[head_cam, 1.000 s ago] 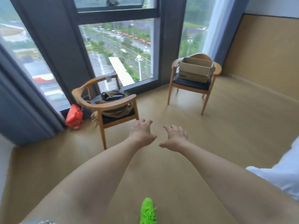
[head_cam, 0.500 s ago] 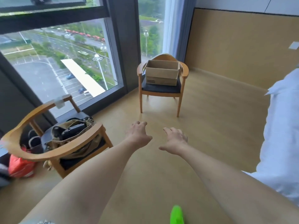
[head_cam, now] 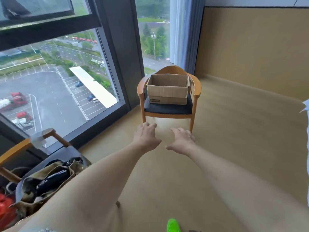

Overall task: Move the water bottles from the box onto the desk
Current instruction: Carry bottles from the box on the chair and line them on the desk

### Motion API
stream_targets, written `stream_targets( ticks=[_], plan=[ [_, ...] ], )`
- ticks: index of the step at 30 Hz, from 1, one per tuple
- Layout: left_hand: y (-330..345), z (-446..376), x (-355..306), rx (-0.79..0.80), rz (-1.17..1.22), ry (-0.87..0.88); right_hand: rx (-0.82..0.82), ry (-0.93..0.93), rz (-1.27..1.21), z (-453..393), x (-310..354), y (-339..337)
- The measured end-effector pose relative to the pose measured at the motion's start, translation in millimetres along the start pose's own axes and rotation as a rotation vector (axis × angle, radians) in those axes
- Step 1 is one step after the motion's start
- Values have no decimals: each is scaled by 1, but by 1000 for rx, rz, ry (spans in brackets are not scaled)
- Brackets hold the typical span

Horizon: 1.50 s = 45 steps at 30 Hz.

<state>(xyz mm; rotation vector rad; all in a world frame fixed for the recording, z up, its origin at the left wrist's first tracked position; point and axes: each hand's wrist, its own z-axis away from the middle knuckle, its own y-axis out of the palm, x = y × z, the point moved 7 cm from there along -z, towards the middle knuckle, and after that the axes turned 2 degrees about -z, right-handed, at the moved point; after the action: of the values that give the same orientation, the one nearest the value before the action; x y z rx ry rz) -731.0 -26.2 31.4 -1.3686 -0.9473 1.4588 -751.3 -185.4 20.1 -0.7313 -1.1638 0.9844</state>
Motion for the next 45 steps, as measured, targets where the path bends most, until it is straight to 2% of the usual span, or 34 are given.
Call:
stream_targets(
  ticks=[8, 17, 26, 35, 41, 45],
  plan=[
    [-3, -134, -6, 37, -18, 19, 83, 0, 28, -126, 11, -18],
    [4, -342, 15, 108, -26, 86, 74, 128, -4, -323, 16, -34],
    [-39, -542, 44, 128, -2, 63, 75, 239, -25, -475, 31, -73],
    [19, -646, 47, 276, -24, 33, 109, 309, -37, -602, 10, -78],
    [39, -756, 33, 299, -15, -15, 116, 361, -141, -732, -30, -92],
    [67, -807, 19, 389, -71, -51, 205, 521, -424, -788, -65, -69]
  ],
)
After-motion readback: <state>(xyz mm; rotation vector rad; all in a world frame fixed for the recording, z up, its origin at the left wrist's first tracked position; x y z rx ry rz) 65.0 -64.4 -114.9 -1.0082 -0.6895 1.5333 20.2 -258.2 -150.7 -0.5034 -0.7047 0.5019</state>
